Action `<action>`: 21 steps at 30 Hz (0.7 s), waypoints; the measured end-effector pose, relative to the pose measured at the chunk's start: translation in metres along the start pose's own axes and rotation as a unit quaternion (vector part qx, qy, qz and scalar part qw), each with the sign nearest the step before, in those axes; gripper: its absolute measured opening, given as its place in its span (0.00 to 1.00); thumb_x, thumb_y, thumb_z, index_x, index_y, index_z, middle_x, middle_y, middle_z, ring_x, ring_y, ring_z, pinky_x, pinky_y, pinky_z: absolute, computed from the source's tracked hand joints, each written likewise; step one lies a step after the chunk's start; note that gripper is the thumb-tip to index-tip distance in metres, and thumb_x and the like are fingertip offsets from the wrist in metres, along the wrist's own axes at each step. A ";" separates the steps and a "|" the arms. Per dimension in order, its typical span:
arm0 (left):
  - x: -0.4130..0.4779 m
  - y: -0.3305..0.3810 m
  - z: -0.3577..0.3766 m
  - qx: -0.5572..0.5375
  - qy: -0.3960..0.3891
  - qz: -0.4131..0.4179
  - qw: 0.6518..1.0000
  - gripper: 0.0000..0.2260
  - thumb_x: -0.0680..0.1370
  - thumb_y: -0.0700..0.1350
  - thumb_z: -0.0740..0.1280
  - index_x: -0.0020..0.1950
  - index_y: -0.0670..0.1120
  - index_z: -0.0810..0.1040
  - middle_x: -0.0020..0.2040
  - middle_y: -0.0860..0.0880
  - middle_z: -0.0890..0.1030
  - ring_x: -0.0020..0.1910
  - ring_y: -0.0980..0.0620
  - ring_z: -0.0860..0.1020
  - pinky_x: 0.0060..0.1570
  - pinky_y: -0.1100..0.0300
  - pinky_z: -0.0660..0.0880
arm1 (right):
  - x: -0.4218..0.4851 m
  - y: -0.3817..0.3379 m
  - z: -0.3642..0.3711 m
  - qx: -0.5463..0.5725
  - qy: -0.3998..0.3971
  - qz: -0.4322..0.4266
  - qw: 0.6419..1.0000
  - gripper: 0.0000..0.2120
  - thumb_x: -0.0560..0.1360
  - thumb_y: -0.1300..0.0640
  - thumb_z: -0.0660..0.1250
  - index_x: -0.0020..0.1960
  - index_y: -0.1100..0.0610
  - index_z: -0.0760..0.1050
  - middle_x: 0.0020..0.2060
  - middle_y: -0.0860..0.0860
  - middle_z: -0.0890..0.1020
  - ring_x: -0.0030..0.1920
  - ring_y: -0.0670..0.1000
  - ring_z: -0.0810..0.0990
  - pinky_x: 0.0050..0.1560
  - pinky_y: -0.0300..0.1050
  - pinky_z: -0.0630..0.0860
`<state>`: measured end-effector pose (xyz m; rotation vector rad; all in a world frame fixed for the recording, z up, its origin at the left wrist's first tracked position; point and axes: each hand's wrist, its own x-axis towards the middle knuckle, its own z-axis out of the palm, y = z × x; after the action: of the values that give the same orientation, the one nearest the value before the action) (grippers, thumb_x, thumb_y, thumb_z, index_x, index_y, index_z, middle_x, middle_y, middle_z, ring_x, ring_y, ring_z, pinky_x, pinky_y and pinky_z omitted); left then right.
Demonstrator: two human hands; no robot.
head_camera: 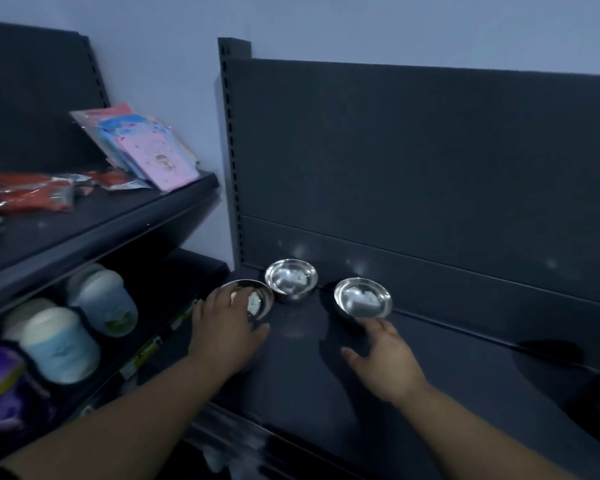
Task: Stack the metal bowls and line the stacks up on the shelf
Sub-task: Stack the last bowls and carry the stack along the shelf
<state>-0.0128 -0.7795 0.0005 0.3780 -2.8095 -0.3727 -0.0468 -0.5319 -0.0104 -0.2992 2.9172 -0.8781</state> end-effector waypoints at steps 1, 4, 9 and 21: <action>-0.002 -0.009 -0.001 -0.001 -0.012 -0.015 1.000 0.34 0.71 0.63 0.67 0.73 0.53 0.64 0.75 0.49 0.63 0.74 0.47 0.60 0.72 0.47 0.55 | 0.002 -0.005 0.006 0.000 0.001 -0.003 1.000 0.30 0.74 0.44 0.68 0.72 0.48 0.65 0.71 0.48 0.66 0.68 0.50 0.69 0.66 0.42 0.70; -0.011 -0.028 -0.005 -0.016 -0.051 -0.039 0.998 0.41 0.66 0.70 0.66 0.74 0.55 0.60 0.76 0.51 0.60 0.74 0.46 0.58 0.72 0.46 0.57 | 0.008 -0.022 0.021 0.006 0.001 -0.018 1.000 0.27 0.74 0.46 0.69 0.70 0.49 0.68 0.69 0.48 0.68 0.67 0.50 0.71 0.65 0.41 0.69; -0.026 -0.042 0.000 -0.118 -0.105 -0.061 0.986 0.48 0.63 0.64 0.75 0.76 0.57 0.53 0.77 0.52 0.52 0.75 0.47 0.53 0.71 0.47 0.61 | 0.015 -0.040 0.039 0.027 -0.017 -0.047 0.998 0.24 0.74 0.48 0.69 0.68 0.50 0.71 0.68 0.49 0.70 0.66 0.48 0.71 0.64 0.36 0.65; -0.038 -0.025 0.001 -0.157 -0.009 -0.045 0.986 0.45 0.63 0.56 0.77 0.75 0.57 0.58 0.75 0.54 0.56 0.73 0.49 0.57 0.70 0.54 0.62 | 0.019 -0.036 0.037 0.094 -0.060 -0.105 0.988 0.20 0.73 0.51 0.72 0.64 0.51 0.76 0.56 0.45 0.76 0.58 0.45 0.77 0.63 0.35 0.70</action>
<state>0.0275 -0.7913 -0.0166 0.4316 -2.6938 -0.8296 -0.0540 -0.5853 -0.0213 -0.6281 2.7014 -1.1126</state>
